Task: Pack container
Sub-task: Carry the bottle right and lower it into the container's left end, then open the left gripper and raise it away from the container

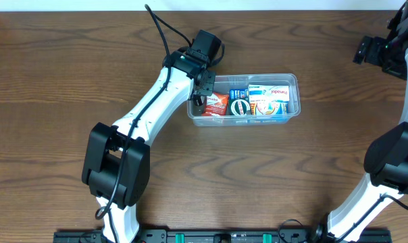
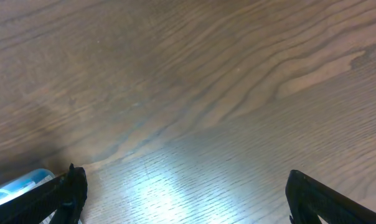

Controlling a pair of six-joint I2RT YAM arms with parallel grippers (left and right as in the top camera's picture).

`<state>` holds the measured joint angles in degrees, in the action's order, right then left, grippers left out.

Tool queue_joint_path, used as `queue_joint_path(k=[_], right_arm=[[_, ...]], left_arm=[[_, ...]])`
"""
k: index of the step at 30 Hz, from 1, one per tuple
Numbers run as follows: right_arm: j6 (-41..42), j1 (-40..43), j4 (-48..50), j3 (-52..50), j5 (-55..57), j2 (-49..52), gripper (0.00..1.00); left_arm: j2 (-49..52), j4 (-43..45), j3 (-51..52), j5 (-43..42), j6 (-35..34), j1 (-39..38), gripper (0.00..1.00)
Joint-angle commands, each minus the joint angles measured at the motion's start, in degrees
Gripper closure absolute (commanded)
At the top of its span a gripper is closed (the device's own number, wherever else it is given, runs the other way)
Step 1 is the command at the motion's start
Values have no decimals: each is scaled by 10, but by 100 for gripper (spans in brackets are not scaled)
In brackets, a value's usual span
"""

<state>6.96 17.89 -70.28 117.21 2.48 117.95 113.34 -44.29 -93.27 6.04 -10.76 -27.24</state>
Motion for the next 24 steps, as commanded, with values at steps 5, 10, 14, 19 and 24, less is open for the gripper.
queue_joint_path(k=[5,10,14,19,24], right_arm=[[-2,2,0,9,1,-17,1],[-2,2,0,9,1,-17,1],[-2,2,0,9,1,-17,1],[-2,2,0,9,1,-17,1],[-2,2,0,9,1,-17,1]], left_arm=[[-2,-10,0,10,-10,-1,48],[-3,-8,0,10,-10,-1,46],[-15,-2,-1,8,-10,-1,46],[-45,-2,-1,7,-9,-1,45],[-82,10,-1,7,-2,14,41]])
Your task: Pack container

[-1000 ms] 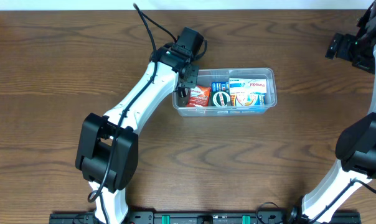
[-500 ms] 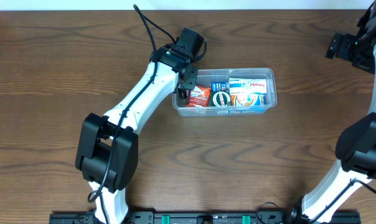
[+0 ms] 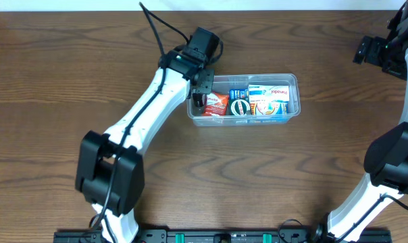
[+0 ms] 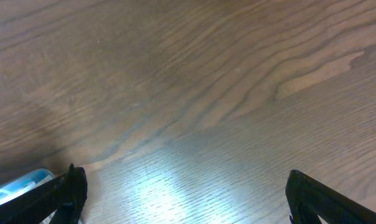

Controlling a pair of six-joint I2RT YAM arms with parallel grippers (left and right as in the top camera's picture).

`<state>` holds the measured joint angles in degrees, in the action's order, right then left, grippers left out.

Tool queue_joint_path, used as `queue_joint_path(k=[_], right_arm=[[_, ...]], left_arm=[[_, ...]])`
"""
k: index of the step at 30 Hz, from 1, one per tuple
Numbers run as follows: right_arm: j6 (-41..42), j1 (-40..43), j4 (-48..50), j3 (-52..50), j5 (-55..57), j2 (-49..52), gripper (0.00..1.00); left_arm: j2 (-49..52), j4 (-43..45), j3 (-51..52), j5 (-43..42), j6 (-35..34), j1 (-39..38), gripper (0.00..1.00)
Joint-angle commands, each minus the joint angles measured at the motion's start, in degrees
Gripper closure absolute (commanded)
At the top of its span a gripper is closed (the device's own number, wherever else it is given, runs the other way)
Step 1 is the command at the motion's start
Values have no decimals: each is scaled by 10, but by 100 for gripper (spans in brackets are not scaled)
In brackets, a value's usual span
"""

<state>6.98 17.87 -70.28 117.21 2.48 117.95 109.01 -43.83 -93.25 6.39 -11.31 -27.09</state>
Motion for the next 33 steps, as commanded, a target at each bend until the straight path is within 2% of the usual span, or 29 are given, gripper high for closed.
queue_joint_path(k=[1,5,7,9,12,22,29,33], right_arm=[[-2,2,0,9,1,-17,1],[-2,2,0,9,1,-17,1],[-2,2,0,9,1,-17,1],[-2,2,0,9,1,-17,1],[-2,2,0,9,1,-17,1],[-2,2,0,9,1,-17,1],[-2,2,0,9,1,-17,1],[-2,2,1,9,0,-17,1]], left_arm=[[-44,8,-1,5,6,19,39],[-61,19,-1,15,15,69,37],[-66,19,-1,18,14,99,29],[-70,19,-1,18,15,138,14],[-73,16,-1,18,16,194,2],[-73,-7,-1,18,16,327,2],[-74,-7,-1,15,16,352,2],[-90,-7,-1,-33,14,355,2]])
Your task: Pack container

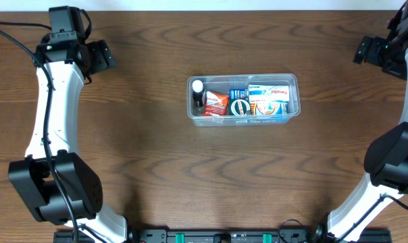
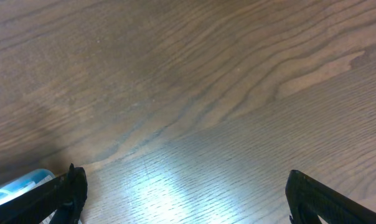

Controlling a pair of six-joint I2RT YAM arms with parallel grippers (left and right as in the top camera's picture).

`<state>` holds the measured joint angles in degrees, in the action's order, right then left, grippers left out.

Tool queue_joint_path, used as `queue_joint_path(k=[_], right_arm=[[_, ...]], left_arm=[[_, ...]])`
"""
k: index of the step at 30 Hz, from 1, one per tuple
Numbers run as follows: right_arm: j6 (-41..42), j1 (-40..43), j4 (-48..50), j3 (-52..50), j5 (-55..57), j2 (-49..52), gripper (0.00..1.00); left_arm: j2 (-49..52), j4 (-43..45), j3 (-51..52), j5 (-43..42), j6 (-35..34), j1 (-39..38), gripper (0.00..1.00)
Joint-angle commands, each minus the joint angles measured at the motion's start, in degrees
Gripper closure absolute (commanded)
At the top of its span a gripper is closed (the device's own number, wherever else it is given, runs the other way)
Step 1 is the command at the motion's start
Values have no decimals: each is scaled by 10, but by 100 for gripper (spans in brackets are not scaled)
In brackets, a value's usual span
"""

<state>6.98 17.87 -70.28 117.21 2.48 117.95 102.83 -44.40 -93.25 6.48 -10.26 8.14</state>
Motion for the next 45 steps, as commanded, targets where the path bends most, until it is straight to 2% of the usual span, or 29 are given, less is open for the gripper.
queue_joint_path(k=[1,4,8,12,20,25,30,35,45], right_arm=[[3,2,9,9,-7,-17,1],[2,2,-5,9,-34,-20,1],[-74,1,-13,9,-105,-38,1],[-77,0,-14,9,-134,-78,1],[-72,-10,-26,9,-150,-224,2],[-66,-10,-36,7,-150,-343,1],[-66,-10,-45,7,-148,-467,1],[-66,-10,-63,3,-125,-583,1],[-66,-10,-107,-34,-103,-766,1]], left_arm=[[-38,-2,-1,-46,-7,4,2],[-82,-1,-1,-61,-28,6,2],[-165,-7,2,-60,-26,5,2],[-259,1,32,-59,-24,3,2],[-474,111,249,-59,-26,1,2],[-561,176,380,-68,-34,1,2],[-580,204,464,-106,-43,1,2],[-555,212,521,-106,-83,1,2],[-491,224,529,-106,-83,2,2]])
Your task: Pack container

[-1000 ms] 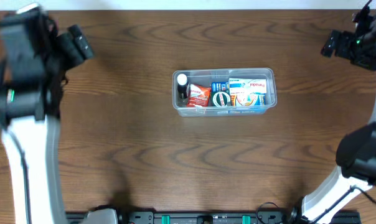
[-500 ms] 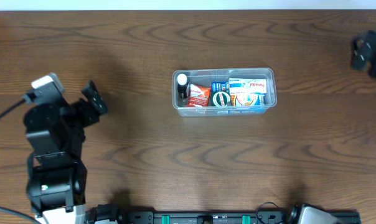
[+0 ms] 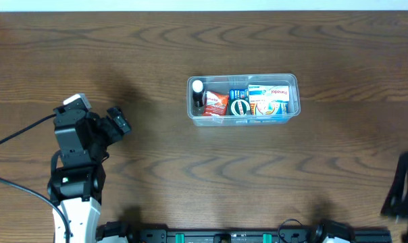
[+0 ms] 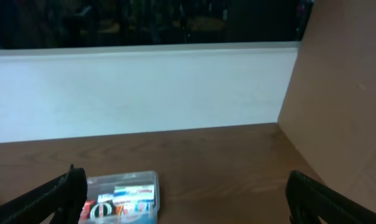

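The clear plastic container (image 3: 243, 98) sits mid-table. It holds a white-capped dark bottle (image 3: 198, 94) at its left end, a red packet (image 3: 216, 103), a green-and-white roll (image 3: 240, 106) and blue-white boxes (image 3: 270, 98). My left gripper (image 3: 117, 119) is at the near left, far from the container, its two tips apart and empty. My right gripper (image 4: 185, 186) is open and empty, its fingers (image 4: 57, 199) wide apart. The container (image 4: 122, 196) shows low between them in the right wrist view. The right arm (image 3: 398, 192) is a blur at the near right edge.
Brown wooden table (image 3: 190, 169). A white wall (image 4: 138, 93) runs along its far edge, and a brown panel (image 4: 343, 93) stands at the right of the right wrist view. A black cable (image 3: 15, 138) trails from the left arm.
My left arm has gone from the far left back corner to the near left. My right arm has gone from the far right back to the near right edge, and its camera now faces the wall.
My left gripper was at the container's left end by the bottle at the first two moments. Then it was far away at the back left, with the bottle standing in the container. Now both arms are drawn back to the near edge, empty.
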Controlling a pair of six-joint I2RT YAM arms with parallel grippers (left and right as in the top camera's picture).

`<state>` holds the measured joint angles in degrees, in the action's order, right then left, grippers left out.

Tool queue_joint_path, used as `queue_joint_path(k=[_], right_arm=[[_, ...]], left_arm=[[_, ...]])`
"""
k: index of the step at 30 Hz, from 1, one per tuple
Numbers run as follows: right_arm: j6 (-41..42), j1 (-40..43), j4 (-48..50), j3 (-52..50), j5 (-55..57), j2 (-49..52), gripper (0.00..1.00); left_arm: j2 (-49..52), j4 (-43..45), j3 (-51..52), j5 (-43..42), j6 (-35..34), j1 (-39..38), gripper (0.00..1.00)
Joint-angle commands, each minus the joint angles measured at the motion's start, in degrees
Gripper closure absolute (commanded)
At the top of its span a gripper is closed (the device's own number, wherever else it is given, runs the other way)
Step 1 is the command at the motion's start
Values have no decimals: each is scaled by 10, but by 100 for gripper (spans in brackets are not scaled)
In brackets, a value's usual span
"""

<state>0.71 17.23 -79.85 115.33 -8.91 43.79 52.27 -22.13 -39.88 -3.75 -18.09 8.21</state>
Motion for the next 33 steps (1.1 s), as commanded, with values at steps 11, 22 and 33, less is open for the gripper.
queue_joint_path(k=[11,22,33], right_arm=[[13,-7,31,-80,13,-255,1],[-86,-104,64,-96,-2,-362,1],[-126,-202,-10,-108,24,-366,1]], left_arm=[[90,20,-4,-3,-95,1,2],[76,31,-4,-4,-96,1,2],[25,57,-4,-52,-1,1,2]])
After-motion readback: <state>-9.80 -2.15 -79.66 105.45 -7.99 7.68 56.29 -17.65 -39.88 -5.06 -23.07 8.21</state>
